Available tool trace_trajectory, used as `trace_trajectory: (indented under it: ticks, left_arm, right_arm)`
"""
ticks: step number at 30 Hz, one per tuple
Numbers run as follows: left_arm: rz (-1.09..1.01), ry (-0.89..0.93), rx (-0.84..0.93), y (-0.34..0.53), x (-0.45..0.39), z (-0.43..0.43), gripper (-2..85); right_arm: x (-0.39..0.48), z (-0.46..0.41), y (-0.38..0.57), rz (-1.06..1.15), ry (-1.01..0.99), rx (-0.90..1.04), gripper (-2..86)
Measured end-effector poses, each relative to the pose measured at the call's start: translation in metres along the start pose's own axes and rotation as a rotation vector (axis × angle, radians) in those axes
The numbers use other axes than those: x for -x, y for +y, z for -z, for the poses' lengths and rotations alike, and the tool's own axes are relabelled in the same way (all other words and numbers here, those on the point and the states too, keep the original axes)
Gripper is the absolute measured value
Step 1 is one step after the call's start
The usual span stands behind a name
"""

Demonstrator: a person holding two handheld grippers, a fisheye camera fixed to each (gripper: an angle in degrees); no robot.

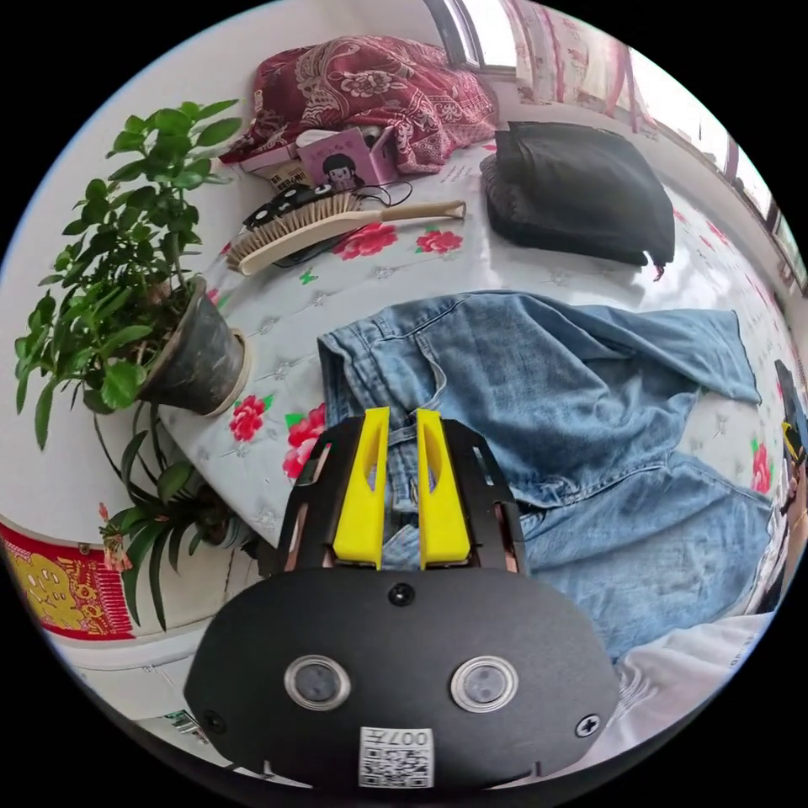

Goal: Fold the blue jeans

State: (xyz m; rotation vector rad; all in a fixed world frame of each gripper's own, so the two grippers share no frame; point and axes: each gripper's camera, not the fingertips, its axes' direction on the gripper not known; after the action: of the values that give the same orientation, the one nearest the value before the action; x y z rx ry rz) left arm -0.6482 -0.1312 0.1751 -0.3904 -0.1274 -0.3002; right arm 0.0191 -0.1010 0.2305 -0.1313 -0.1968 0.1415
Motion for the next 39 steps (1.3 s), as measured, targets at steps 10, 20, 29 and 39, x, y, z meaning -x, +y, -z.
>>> trace_trajectory:
  ticks: [10, 20, 29, 39]
  left_arm:
    - [-0.038, -0.036, 0.113, -0.051, -0.018, -0.073, 4.9]
    - [-0.097, -0.100, 0.032, -0.045, -0.031, -0.094, 1.4]
    - [-0.178, -0.187, 0.033, -0.086, -0.066, -0.105, -0.8]
    - [-0.093, -0.048, 0.056, -0.075, -0.027, -0.077, -0.7]
  right_arm:
    - [0.041, -0.111, -0.070, 0.013, 0.193, 0.196, 2.7]
    - [0.049, 0.157, 0.010, -0.067, -0.472, -0.566, -0.1]
    - [0.152, 0.199, -0.023, 0.169, 0.120, -0.757, -0.2]
    - [0.050, -0.064, -0.108, -0.030, 0.060, -0.107, 1.3]
